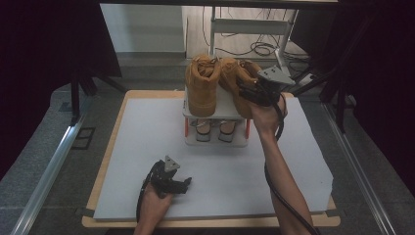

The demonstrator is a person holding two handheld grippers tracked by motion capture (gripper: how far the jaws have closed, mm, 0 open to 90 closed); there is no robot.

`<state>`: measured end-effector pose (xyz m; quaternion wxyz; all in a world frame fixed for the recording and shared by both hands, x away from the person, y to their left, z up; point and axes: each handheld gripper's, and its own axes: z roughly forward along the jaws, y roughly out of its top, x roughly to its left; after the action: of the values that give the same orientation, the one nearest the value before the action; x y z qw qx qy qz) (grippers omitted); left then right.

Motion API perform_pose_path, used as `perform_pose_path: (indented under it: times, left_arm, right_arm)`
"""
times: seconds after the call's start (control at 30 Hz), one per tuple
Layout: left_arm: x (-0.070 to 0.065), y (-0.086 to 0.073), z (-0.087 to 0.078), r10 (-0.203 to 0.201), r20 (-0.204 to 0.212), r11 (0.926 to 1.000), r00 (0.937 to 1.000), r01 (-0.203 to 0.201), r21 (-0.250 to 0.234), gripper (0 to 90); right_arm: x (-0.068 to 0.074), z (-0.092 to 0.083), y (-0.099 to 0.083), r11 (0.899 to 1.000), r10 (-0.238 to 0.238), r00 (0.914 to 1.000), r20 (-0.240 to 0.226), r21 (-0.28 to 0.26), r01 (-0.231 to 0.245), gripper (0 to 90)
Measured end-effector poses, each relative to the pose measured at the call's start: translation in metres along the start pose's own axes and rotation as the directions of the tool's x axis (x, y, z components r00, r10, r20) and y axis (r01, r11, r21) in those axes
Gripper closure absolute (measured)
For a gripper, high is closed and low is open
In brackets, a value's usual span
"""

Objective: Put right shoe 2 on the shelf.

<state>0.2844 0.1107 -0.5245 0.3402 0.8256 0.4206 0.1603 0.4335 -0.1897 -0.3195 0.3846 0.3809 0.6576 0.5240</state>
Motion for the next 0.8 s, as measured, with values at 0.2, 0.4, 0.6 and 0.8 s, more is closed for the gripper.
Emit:
perform_pose_path:
  times: [0.2, 0.4, 0.6, 0.8]
  left_arm:
    - [0.0, 0.0, 0.0, 0.0, 0.0, 1.0, 1.0, 0.0, 0.0, 11.8]
    - [0.0, 0.0, 0.0, -0.001, 0.0, 1.0, 1.0, 0.001, 0.0, 11.8]
    - [0.0, 0.0, 0.0, 0.0, 0.0, 1.0, 1.0, 0.0, 0.0, 11.8]
    - [0.0, 0.0, 0.0, -0.001, 0.0, 1.0, 1.0, 0.001, 0.0, 11.7]
  right_arm:
    - [-0.001, 0.002, 0.0, 0.999, -0.016, 0.9997, -0.018, 0.029, 0.017, 12.5]
    - [-0.007, -0.006, -0.004, 0.998, -0.001, 0.9989, -0.048, 0.062, 0.004, 9.2]
    - [-0.01, -0.017, -0.011, 0.996, 0.026, 0.9977, -0.062, 0.083, -0.021, 10.9]
    - [-0.01, -0.027, -0.017, 0.995, 0.021, 0.9966, -0.08, 0.094, -0.013, 12.9]
